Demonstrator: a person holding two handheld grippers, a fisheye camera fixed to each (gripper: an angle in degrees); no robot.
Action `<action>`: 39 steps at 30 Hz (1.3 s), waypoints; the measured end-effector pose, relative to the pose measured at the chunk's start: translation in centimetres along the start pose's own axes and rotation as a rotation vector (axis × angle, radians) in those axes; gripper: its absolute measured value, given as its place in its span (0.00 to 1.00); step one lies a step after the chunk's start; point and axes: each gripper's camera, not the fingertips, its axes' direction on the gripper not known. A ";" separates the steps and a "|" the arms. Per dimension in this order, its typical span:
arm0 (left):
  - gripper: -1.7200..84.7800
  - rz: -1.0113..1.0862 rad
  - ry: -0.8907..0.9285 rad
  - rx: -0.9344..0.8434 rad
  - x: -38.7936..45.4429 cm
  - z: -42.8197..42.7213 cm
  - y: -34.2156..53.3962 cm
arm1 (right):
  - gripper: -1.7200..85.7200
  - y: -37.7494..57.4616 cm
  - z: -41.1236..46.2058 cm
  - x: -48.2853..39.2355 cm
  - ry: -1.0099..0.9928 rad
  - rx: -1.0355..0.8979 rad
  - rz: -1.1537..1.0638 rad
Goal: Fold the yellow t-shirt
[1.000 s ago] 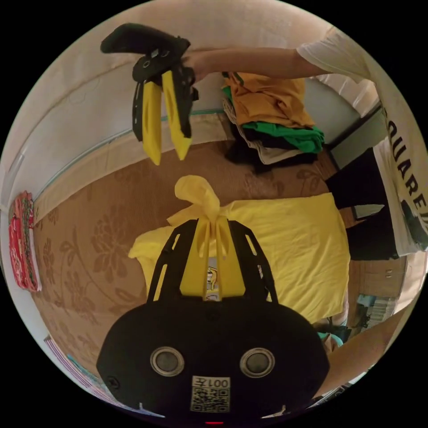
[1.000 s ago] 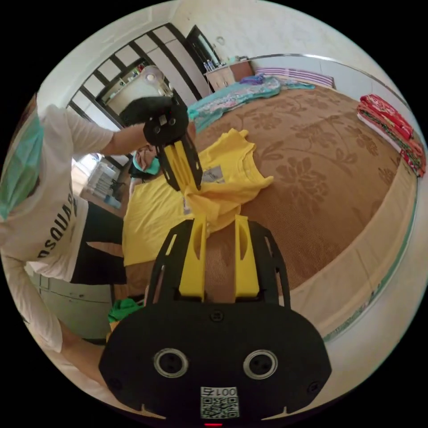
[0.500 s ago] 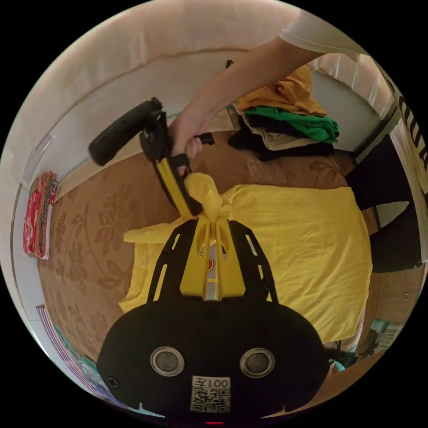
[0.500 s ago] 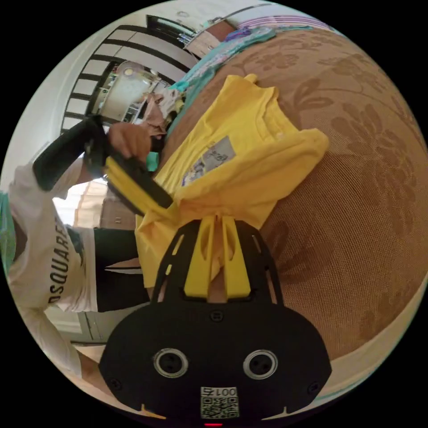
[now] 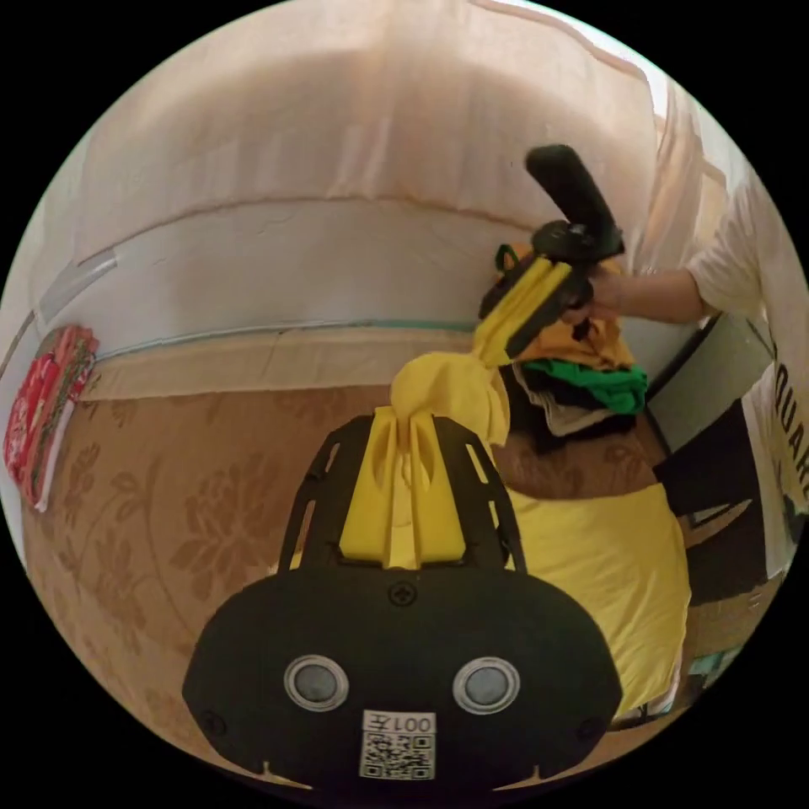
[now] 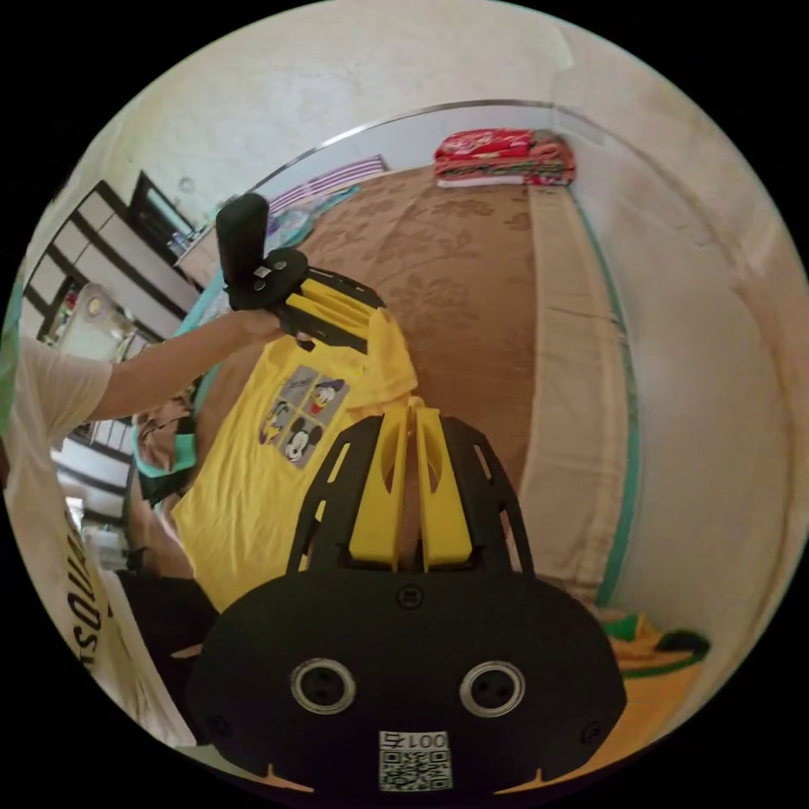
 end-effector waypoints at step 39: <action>0.12 -0.357 0.331 -0.179 -20.2 4.7 21.3 | 0.13 22.3 30.4 -26.7 0.122 -0.110 -0.246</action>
